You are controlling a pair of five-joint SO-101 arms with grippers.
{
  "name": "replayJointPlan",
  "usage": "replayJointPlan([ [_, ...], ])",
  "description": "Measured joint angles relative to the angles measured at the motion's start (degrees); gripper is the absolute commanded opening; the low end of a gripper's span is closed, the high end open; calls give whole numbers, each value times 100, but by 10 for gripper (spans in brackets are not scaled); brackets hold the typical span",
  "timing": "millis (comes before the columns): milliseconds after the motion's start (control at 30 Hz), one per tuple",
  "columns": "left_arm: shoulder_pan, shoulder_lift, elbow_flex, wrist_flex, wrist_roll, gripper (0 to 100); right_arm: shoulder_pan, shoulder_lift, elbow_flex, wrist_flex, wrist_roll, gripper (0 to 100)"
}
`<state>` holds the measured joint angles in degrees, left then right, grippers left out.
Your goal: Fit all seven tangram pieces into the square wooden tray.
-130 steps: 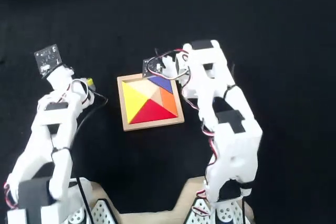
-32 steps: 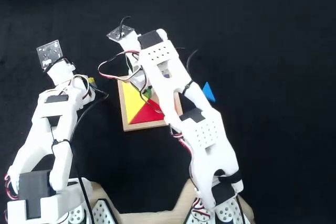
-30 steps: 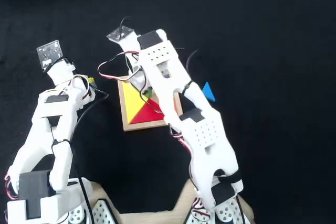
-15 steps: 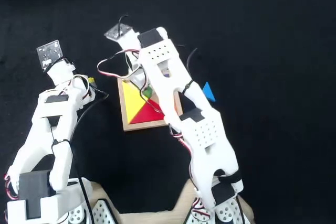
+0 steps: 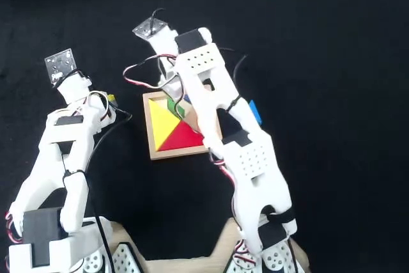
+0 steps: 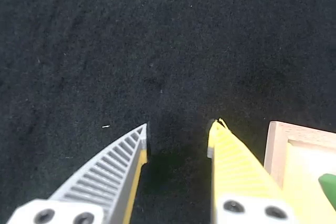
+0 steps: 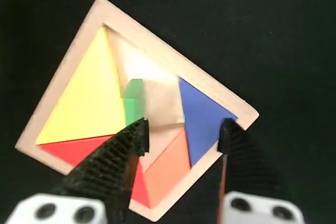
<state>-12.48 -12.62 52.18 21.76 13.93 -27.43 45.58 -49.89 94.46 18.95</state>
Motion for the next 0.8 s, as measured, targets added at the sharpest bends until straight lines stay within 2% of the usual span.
replayJointPlan([
  [67, 0, 0, 0, 0, 0, 194, -211, -9, -273, 193, 0, 4],
  [133, 0, 0, 0, 0, 0, 194, -422, -9, -554, 378, 0, 34],
  [267, 0, 0, 0, 0, 0, 155, -642, -9, -703, 466, -167, 11],
  [600, 0, 0, 0, 0, 0, 134, -624, 387, -281, 466, -387, 11],
  [800, 0, 0, 0, 0, 0, 133, -158, 413, -229, 466, -387, 11],
])
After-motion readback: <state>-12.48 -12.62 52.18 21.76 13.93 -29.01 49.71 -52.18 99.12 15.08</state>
